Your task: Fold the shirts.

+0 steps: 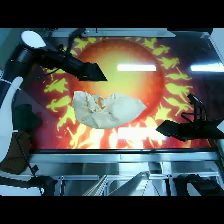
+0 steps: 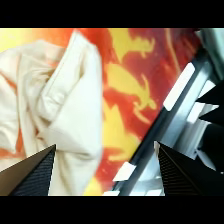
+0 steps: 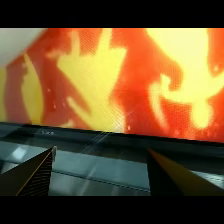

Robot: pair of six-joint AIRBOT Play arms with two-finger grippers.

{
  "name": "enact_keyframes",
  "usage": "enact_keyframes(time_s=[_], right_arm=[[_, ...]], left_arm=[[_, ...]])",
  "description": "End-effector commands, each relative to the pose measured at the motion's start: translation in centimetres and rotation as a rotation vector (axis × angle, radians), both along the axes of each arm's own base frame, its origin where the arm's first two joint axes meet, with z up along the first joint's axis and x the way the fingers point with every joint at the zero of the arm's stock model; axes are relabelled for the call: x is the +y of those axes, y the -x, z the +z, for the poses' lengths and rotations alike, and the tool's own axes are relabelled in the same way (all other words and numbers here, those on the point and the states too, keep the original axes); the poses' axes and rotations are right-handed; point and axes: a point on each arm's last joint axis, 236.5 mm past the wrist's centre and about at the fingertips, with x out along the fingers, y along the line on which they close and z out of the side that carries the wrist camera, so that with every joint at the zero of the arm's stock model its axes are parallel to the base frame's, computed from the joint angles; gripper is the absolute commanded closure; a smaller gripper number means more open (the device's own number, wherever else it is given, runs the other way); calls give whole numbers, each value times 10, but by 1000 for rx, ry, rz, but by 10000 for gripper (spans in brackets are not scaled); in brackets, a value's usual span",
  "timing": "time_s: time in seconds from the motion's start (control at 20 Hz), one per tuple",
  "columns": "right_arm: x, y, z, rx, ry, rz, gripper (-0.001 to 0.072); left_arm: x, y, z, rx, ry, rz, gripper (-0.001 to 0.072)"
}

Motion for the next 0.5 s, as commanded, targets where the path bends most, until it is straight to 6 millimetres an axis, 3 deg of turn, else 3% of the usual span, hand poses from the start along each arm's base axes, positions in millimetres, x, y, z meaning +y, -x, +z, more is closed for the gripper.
enact_keyframes(time_s=[0.0,0.15,0.3,0.45], right_arm=[[-3,-3,1,-31,11,28,95],[-5,-22,-10,-41,6,4,95],[27,-46,-26,-41,-144,55,94],[55,-88,-43,-31,-331,-8,93]], left_arm=[[15,-6,-15,-84,-225,31,-6],[62,15,-42,84,-358,43,3],[110,52,-101,341,-419,64,2],[154,47,-148,413,-404,209,3]])
